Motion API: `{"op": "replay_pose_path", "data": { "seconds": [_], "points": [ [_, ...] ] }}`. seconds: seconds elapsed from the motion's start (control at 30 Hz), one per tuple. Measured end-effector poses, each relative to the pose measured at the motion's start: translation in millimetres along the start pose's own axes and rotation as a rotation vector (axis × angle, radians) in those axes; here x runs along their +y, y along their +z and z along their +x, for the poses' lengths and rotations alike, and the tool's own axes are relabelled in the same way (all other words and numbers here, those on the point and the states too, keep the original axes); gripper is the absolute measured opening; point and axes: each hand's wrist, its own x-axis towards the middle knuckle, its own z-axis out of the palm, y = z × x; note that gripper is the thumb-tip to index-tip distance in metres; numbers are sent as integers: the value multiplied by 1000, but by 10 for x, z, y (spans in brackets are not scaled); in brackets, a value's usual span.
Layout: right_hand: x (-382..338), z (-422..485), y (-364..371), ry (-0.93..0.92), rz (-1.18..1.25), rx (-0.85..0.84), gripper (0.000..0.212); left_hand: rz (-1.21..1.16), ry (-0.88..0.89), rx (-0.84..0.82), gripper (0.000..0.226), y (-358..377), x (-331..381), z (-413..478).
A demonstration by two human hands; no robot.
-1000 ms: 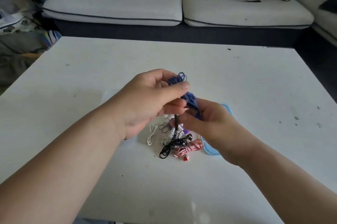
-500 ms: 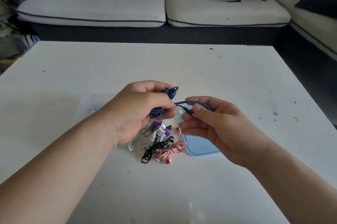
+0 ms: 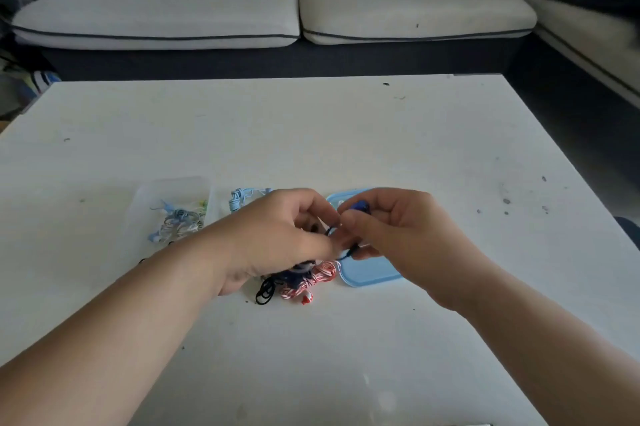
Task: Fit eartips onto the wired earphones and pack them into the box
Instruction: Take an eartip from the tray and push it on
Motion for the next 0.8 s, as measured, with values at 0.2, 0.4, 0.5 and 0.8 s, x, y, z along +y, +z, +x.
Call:
{"op": "replay_pose_path", "data": {
  "seconds": [0.2, 0.4, 0.5, 0.8],
  "points": [
    [90, 33, 47, 88, -116, -23, 7, 143, 55, 165, 30, 102, -100, 84],
    [149, 84, 115, 106, -222, 7, 9, 56, 128, 208, 15, 175, -145, 155],
    [141, 92, 122, 101, -269, -5, 11, 13, 114, 187, 15, 190, -169, 181],
    [119, 81, 24, 126, -126, 26, 14, -138, 69, 200, 12, 156, -181, 210]
  ]
}}
